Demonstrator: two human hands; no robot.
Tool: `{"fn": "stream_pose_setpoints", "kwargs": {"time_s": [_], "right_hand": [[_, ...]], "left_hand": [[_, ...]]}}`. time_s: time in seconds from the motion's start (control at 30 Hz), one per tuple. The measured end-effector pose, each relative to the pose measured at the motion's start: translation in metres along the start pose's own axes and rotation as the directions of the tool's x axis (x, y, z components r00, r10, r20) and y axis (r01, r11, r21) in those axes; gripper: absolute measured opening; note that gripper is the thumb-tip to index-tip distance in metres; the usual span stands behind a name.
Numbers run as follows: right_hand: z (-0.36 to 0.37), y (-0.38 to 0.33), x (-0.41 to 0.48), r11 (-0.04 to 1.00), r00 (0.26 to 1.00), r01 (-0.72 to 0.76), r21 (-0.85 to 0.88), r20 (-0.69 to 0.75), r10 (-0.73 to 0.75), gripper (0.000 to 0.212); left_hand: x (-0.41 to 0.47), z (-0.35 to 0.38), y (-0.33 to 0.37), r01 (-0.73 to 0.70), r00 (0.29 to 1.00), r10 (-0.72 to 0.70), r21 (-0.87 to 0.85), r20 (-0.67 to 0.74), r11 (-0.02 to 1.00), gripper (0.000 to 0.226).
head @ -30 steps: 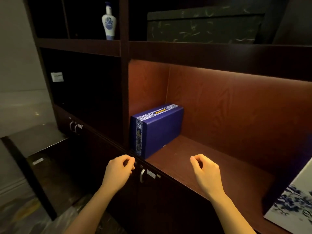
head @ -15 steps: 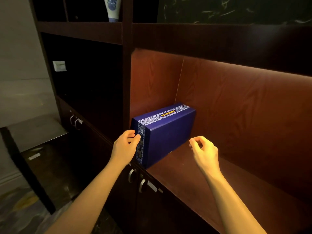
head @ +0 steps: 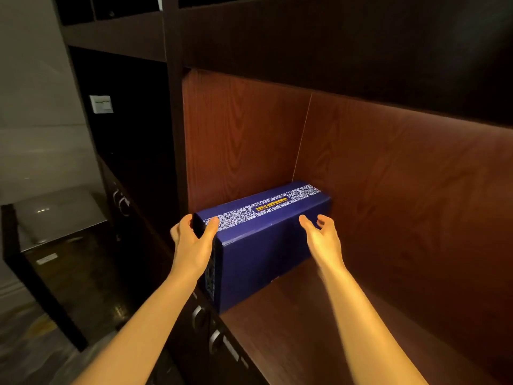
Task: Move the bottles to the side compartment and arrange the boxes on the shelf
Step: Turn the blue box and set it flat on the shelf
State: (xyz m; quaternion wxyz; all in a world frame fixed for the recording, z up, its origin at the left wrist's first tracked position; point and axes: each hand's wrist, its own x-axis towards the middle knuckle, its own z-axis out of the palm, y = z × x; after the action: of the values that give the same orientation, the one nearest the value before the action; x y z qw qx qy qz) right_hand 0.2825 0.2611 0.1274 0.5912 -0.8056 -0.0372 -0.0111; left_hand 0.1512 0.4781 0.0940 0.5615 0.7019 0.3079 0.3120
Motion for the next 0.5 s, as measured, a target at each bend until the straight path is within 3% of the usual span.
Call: {"fn": "stream_pose_setpoints", "kwargs": {"time_s": [0.23,0.5], "right_hand": [[0.037,0.0,0.046,0.958,0.977,-0.211,0.193,0.061,0.203,0.111],[0.048,0.015,0.062,0.968,0.977,-0.207,0.145,0.084,0.196,0.117]], "left_hand": [[0.0,0.011,-0.004,-0.014,0.999,0.017,0.057,-0.046,0.998,0.082],[-0.001,0.012,0.0,-0.059,0.997,0.064,0.112,-0.039,0.992,0.088]]}}
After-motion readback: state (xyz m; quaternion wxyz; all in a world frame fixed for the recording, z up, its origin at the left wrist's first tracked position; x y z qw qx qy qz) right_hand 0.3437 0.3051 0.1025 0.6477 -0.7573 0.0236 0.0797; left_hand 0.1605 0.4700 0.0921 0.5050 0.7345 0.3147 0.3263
